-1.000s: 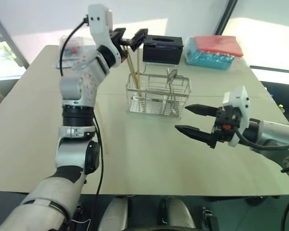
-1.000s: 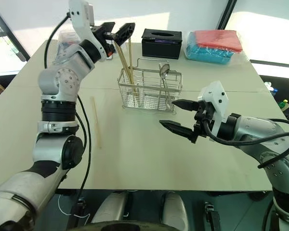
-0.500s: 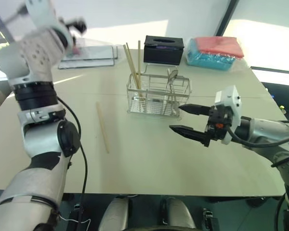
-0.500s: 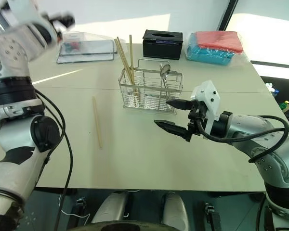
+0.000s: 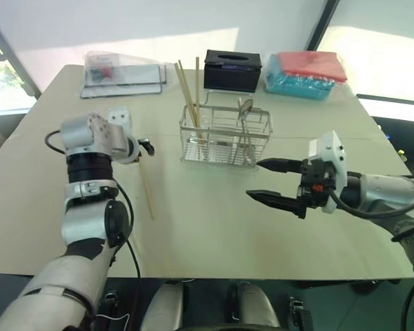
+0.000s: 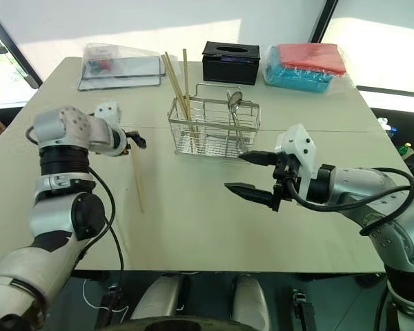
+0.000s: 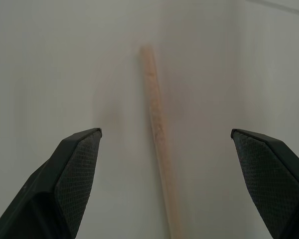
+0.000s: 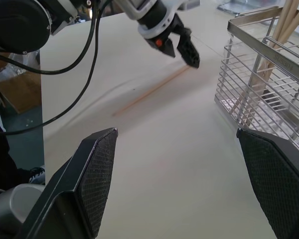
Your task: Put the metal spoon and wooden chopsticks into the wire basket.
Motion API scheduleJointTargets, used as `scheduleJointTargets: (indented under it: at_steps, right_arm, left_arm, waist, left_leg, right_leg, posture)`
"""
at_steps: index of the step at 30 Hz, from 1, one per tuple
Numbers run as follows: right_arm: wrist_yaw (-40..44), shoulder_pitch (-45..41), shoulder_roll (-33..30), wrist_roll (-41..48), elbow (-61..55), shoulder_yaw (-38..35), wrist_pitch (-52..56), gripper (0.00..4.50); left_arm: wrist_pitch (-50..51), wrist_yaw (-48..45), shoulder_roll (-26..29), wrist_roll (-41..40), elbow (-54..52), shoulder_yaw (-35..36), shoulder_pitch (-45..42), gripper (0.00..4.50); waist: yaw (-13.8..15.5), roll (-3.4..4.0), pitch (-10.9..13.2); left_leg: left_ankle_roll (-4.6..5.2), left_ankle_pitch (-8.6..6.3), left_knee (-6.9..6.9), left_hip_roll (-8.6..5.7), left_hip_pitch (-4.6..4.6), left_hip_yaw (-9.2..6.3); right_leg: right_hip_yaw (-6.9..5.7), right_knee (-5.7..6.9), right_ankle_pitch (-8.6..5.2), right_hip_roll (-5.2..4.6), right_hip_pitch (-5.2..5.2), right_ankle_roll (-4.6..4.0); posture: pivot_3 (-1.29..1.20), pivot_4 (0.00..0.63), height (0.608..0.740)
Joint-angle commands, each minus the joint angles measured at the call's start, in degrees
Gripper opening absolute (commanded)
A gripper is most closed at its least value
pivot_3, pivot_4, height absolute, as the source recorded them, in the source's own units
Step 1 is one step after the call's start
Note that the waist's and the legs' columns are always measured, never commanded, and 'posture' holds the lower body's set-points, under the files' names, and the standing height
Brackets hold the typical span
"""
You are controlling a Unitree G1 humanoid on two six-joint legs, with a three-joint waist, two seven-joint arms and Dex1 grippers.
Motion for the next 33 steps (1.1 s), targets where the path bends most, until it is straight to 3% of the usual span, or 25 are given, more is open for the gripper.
scheduleJointTargets:
  at_steps: [1, 5, 8, 14, 22, 27, 31, 33]
  right_arm:
    - [-0.6, 0.4, 0.0, -0.1, -1.8, -1.8, -1.2, 3.97]
    - [-1.4, 1.1, 0.4, 0.4, -2.8, -1.9, -1.1, 3.97]
    - [-1.7, 1.7, 0.4, 0.6, -3.4, -2.1, -1.0, 3.97]
    - [-1.8, 2.1, 0.2, 1.2, -3.6, -2.6, -0.9, 3.97]
    - [-2.1, 1.6, 0.3, 1.7, -3.1, -2.7, -0.8, 3.97]
    - [-2.1, 0.8, -0.1, 1.9, -2.5, -2.6, -0.6, 3.97]
    - [-2.1, 0.8, -0.6, 2.4, -2.6, -3.2, -0.1, 3.97]
    - [-1.9, 1.0, -0.8, 2.6, -2.6, -3.5, 0.0, 3.97]
  left_arm:
    - [-0.5, -0.6, -0.1, 1.4, 0.2, -0.9, -0.3, 4.40]
    - [-1.3, -0.8, -1.1, 1.8, 3.2, -0.1, -0.6, 4.40]
    - [-2.4, -0.6, -1.8, 2.3, 5.4, 0.6, -1.2, 3.16]
    - [-3.3, 0.6, -2.7, 3.1, 7.9, 2.9, -2.9, 0.05]
    - [-6.5, 2.0, -1.9, 3.4, 5.6, 5.5, -2.9, 0.05]
    - [-26.9, -3.8, 2.9, 2.4, 3.0, 4.9, -6.0, 0.05]
    - [-50.0, -14.2, 8.0, 0.0, 1.2, 5.3, -10.9, 0.05]
    - [-55.6, -19.1, 8.7, -2.4, -1.3, 5.1, -12.8, 0.05]
  waist:
    - [0.1, 0.00, 0.0]
    - [0.2, 0.06, -0.1]
    - [0.3, 0.14, -0.1]
    - [0.4, 0.13, -0.1]
    - [0.2, 0.13, -0.1]
    - [0.0, -0.02, 0.0]
    - [0.1, -0.07, 0.0]
    - [0.1, -0.07, 0.0]
  left_leg:
    - [0.00, 0.00, 0.00, 0.00, 0.00, 0.00]
    - [-0.02, 0.00, 0.00, -0.05, -0.01, 0.02]
    - [-0.01, 0.00, 0.00, -0.10, 0.02, 0.01]
    - [0.01, -0.01, 0.02, -0.18, 0.03, 0.00]
    - [0.00, -0.01, 0.01, -0.19, 0.03, 0.00]
    - [-0.27, 0.14, 0.00, -0.12, -0.05, 0.02]
    - [-0.34, 0.17, -0.02, -0.08, -0.09, 0.04]
    - [-0.34, 0.16, -0.02, -0.10, -0.11, 0.10]
  right_leg:
    - [0.00, 0.00, 0.00, 0.00, 0.00, 0.00]
    - [0.00, -0.02, 0.00, -0.07, 0.02, 0.00]
    - [-0.01, -0.02, 0.00, -0.13, 0.07, 0.00]
    - [-0.06, -0.01, 0.00, -0.23, 0.13, 0.01]
    - [-0.07, 0.00, 0.00, -0.25, 0.11, 0.02]
    - [-0.05, 0.00, 0.01, -0.25, -0.02, 0.01]
    - [-0.05, -0.04, 0.01, -0.26, -0.05, 0.01]
    - [-0.05, -0.10, 0.01, -0.32, -0.03, 0.00]
  posture:
    - [0.00, 0.150, 0.667]
    - [0.00, 0.150, 0.667]
    - [0.00, 0.150, 0.667]
    - [0.00, 0.150, 0.667]
    - [0.00, 0.150, 0.667]
    - [0.00, 0.150, 0.667]
    - [0.00, 0.150, 0.667]
    - [0.00, 0.150, 0.667]
